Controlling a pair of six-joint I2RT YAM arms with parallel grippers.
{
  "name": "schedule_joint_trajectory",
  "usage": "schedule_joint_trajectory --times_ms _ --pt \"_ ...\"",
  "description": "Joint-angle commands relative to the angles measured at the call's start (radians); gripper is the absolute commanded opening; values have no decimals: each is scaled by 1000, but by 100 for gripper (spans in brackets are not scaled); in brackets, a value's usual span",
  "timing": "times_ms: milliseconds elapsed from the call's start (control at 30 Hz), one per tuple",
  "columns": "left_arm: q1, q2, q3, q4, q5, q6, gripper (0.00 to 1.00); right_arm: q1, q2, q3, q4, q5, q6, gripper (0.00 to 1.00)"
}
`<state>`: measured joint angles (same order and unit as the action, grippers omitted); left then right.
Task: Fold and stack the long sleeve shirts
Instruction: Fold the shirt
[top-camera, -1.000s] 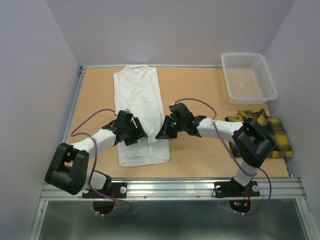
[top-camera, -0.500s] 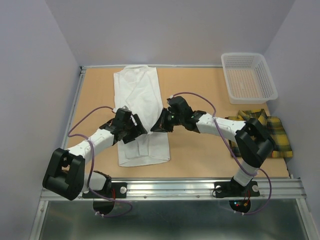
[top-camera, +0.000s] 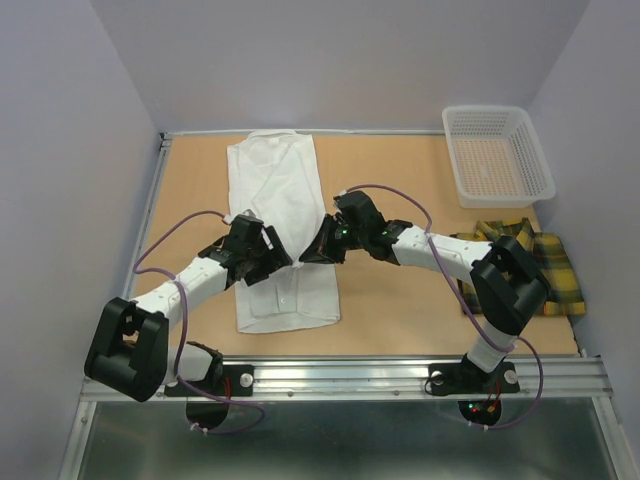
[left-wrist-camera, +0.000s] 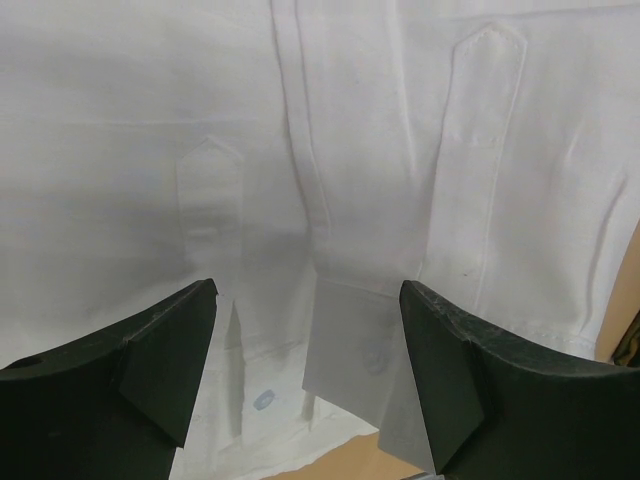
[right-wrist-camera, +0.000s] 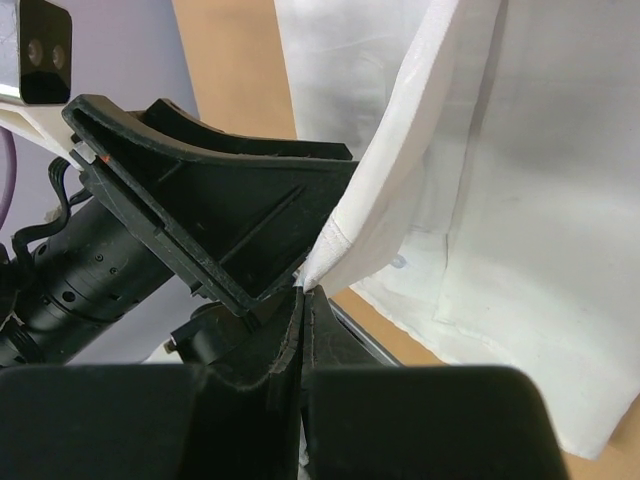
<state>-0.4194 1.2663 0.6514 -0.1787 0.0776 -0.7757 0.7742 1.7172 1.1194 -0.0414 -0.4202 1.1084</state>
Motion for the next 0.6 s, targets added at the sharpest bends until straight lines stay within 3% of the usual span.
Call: schedule_joint_trajectory --times_ms 0,333,567 --pt "-5 -42 30 -15 -33 -7 86 14 -53 40 31 -20 27 2" --pt "-5 -41 77 -67 -99 30 86 14 -76 -150 31 -25 5 2" --pt "-4 -16 102 -71 -105 49 86 14 2 -168 31 -14 -85 8"
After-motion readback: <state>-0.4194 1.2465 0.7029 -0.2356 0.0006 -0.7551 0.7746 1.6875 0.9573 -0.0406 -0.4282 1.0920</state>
